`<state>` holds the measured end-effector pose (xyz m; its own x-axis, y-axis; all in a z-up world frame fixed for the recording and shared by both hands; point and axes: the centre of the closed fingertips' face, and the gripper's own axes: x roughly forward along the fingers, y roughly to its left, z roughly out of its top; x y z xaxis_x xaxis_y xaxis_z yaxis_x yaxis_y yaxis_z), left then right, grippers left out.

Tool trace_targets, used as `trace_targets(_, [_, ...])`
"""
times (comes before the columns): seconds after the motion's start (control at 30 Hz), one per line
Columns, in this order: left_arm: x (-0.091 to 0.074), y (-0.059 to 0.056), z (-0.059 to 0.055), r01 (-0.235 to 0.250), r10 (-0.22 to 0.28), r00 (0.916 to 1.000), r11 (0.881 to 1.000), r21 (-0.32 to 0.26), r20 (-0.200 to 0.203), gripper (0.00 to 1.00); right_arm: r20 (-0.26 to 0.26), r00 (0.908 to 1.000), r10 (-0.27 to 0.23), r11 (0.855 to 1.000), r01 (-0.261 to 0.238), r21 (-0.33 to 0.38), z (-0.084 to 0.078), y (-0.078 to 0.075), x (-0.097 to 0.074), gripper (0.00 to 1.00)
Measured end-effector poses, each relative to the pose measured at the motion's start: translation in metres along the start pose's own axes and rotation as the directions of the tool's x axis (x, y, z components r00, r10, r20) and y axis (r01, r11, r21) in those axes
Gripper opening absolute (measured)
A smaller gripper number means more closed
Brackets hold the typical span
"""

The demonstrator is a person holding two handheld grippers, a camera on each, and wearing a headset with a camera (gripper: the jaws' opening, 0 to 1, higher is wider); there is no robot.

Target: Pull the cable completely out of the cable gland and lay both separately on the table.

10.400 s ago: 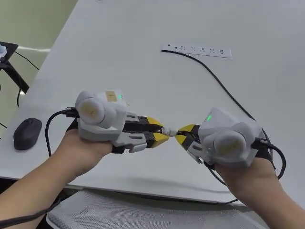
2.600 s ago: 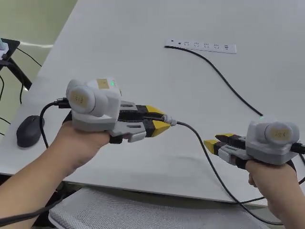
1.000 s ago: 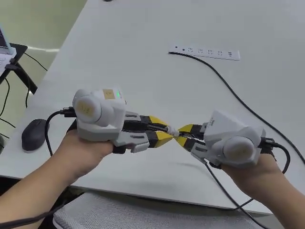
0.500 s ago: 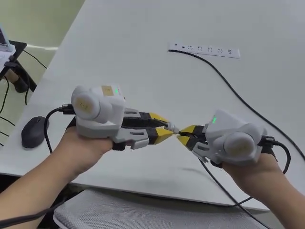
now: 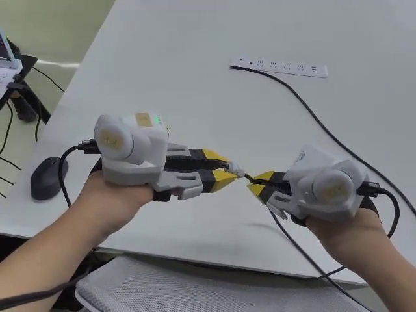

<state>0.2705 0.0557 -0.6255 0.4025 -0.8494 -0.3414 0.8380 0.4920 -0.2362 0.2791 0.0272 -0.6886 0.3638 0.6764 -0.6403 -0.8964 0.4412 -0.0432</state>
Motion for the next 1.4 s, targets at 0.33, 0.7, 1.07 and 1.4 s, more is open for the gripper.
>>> trace_targets(0.33, [-0.001,0.001,-0.002,-0.004,0.004,1.0000,1.000,-0.006,0.003,0.15,-0.034,0.9994,-0.010,0.997,0.013,0.076,-0.024,-0.005,-0.003,0.00])
trace_targets(0.7, [-0.001,0.004,-0.001,-0.014,0.014,0.9999,1.000,-0.009,0.005,0.15,-0.055,0.9981,-0.026,0.993,0.032,0.109,-0.037,-0.010,-0.006,0.00])
trace_targets(1.07, [-0.005,0.007,-0.002,-0.027,0.027,0.9996,0.999,-0.022,0.013,0.15,-0.053,0.9980,-0.035,0.993,0.041,0.113,-0.039,-0.013,-0.008,0.00])
trace_targets(1.4, [-0.003,0.007,-0.008,-0.025,0.025,0.9997,1.000,-0.016,0.006,0.15,-0.057,0.9975,-0.041,0.993,0.047,0.106,-0.037,-0.017,-0.009,0.00])
